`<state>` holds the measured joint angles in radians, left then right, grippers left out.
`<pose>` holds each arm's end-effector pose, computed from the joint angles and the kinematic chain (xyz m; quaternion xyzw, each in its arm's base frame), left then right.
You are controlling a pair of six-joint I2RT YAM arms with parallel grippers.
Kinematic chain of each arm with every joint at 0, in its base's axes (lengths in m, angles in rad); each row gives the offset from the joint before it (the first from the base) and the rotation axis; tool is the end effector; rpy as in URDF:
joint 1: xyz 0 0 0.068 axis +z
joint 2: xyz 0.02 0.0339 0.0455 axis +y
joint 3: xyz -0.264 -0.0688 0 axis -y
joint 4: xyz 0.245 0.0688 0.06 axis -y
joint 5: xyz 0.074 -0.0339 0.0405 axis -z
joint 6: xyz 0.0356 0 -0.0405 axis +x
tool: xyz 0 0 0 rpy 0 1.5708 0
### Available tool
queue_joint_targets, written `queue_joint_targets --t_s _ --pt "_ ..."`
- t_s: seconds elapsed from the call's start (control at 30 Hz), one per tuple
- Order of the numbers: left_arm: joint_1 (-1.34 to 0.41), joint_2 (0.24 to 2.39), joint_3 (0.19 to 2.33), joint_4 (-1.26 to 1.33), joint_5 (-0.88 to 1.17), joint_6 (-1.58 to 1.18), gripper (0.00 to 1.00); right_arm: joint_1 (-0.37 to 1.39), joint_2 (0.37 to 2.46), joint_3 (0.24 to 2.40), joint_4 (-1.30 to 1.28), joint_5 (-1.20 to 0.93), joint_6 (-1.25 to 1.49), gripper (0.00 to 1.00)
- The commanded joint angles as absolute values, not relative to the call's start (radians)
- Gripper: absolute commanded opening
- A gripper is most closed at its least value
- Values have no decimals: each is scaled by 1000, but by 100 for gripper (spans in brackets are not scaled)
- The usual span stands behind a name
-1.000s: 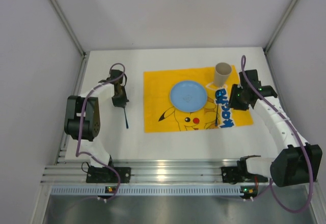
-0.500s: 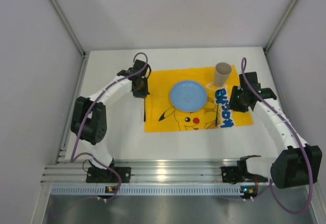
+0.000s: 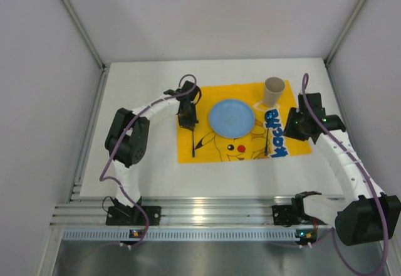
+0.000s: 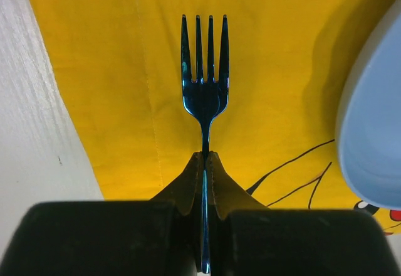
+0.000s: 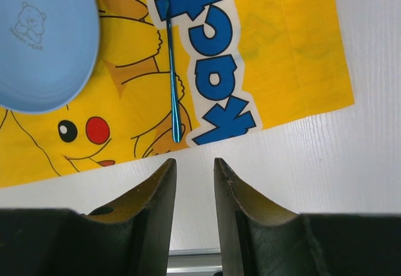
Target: Set the dinner table for one person
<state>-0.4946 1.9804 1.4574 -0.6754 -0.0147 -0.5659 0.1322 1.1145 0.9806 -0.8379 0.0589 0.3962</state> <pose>0.3587 -0.1928 0.1832 -0.0364 0.9820 -0.0874 0.1633 0.2146 0.0264 0.2868 0.1343 0.9456 0.0499 0.2920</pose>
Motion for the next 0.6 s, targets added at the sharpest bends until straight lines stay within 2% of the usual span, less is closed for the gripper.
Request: queue_joint_targets --t_s 0.0,0.17,0.27,0.3,0.33,0.37,0.4,0.57 --pt "-492 1977 1431 -635 -5 -621 0 117 1075 969 -854 84 410 31" --pt "-497 1962 1410 -601 12 -653 0 117 1058 959 -862 89 410 31" --pt "-500 1950 1411 -592 12 -653 7 118 1054 956 -862 86 410 32" --pt "-502 1947 1410 -585 12 -647 10 117 1054 954 -861 83 410 31" --pt "-502 1945 1411 -584 8 -646 21 117 1054 953 -859 83 410 32" --pt "-503 1939 1413 -583 9 -641 25 117 1054 953 -858 81 410 32" --pt "-503 1933 1413 -583 9 -638 36 117 1057 954 -854 80 410 32" --pt "-509 1910 1425 -592 9 -608 43 118 1058 950 -845 71 417 34"
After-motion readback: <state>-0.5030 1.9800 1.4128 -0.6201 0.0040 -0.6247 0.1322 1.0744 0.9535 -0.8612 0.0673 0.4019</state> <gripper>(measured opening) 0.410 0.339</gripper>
